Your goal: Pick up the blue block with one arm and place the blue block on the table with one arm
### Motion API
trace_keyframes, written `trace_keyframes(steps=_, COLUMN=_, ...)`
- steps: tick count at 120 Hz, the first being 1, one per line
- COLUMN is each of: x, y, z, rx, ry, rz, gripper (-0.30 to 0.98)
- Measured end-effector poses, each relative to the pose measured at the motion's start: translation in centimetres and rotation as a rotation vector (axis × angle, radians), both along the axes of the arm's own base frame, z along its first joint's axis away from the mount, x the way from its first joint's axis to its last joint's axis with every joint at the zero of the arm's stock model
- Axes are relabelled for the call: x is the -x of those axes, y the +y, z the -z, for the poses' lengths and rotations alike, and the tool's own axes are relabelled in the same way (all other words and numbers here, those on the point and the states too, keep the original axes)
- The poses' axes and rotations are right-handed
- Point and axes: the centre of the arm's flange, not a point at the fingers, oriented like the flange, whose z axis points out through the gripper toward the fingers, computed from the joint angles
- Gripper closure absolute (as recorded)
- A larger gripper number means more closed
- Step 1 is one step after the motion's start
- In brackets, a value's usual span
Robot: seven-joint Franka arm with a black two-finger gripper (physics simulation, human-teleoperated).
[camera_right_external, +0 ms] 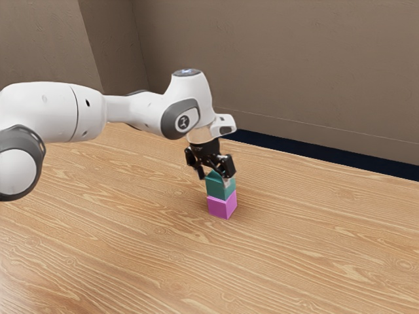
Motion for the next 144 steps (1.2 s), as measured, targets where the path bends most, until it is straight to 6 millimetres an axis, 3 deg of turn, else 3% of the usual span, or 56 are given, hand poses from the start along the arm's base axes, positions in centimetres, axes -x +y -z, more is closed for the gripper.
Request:
trace_keyframes(steps=24, x=-0.3, y=-0.2, z=-0.1, rx=-0.006, ry=-0.009, rz=0.019, gripper=0.00)
trace_keyframes(steps=43, x=-0.7, y=-0.4, z=1.1, rx=-0.006, ry=0.000, rz=0.030, gripper=0.01)
trace_keyframes(steps=81, x=-1.0, y=-0.3, z=1.5, rx=-0.017, ry=-0.004, rz=0.039, gripper=0.23)
trace_keyframes(steps=104, x=-0.9, y=-1.1, z=-0.2, rx=-0.022, ry=-0.030, rz=0.055, gripper=0.32)
trace_keyframes(steps=112, x=-0.4, y=-3.6, z=-1.7, rx=-0.022, ry=-0.052, rz=0.091, gripper=0.32)
trace_keyframes(steps=123, x=1.2, y=-10.6, z=-2.5, rx=-0.015, ry=-0.068, rz=0.188, gripper=0.32)
trace_keyframes(steps=133, x=2.5, y=-14.6, z=0.1, rx=-0.012, ry=-0.033, rz=0.244, gripper=0.32)
trace_keyframes(steps=144, x=3.3, y=-16.4, z=3.8, rx=-0.015, ry=0.019, rz=0.267, gripper=0.32)
